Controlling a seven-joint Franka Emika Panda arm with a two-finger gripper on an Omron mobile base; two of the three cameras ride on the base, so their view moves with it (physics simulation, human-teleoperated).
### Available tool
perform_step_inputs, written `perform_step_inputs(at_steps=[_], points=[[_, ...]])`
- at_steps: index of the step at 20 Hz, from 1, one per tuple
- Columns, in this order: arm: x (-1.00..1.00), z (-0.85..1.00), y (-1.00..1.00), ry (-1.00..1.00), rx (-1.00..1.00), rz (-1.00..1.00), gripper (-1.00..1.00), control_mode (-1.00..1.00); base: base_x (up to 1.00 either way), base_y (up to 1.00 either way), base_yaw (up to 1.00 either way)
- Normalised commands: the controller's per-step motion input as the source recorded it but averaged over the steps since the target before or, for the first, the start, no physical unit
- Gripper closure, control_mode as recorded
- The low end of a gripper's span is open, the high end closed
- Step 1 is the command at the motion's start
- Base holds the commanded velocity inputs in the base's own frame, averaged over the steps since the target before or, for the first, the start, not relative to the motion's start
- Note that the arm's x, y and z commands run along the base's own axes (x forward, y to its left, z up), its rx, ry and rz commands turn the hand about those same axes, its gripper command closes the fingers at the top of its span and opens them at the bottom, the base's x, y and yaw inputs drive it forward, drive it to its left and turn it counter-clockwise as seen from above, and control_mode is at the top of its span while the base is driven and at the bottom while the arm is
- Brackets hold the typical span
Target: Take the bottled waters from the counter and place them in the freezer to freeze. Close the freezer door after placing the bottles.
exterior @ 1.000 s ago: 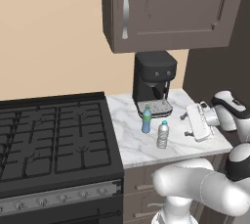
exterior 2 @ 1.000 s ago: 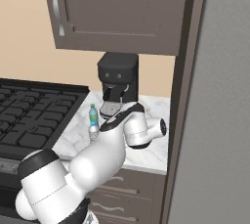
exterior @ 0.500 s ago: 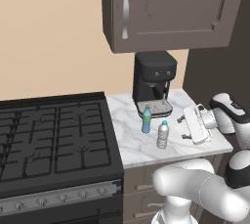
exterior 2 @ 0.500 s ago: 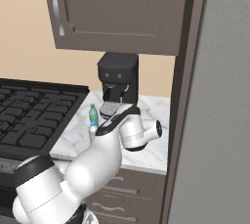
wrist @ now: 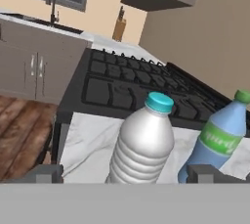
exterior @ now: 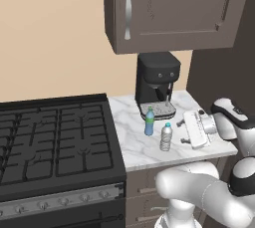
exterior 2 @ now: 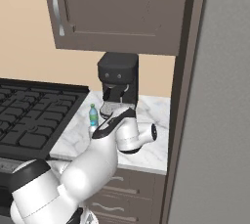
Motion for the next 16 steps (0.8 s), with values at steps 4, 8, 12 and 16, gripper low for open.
perform_step_inputs(at_steps=[4,8,12,16], points=[[0.08,-0.06,0.00,0.01,0.11,0.00,-1.00,-1.00,0.00,0.00,0.00],[0.29,-0.02,0.00,0.11,0.03,0.00,-1.00,-1.00,0.00,0.00,0.00],[0.32,-0.04,0.00,0.20,0.00,0.00,-1.00,-1.00,0.00,0.00,0.00],[0.09,-0.07,0.00,0.12,0.00,0.00,-1.00,-1.00,0.00,0.00,0.00]])
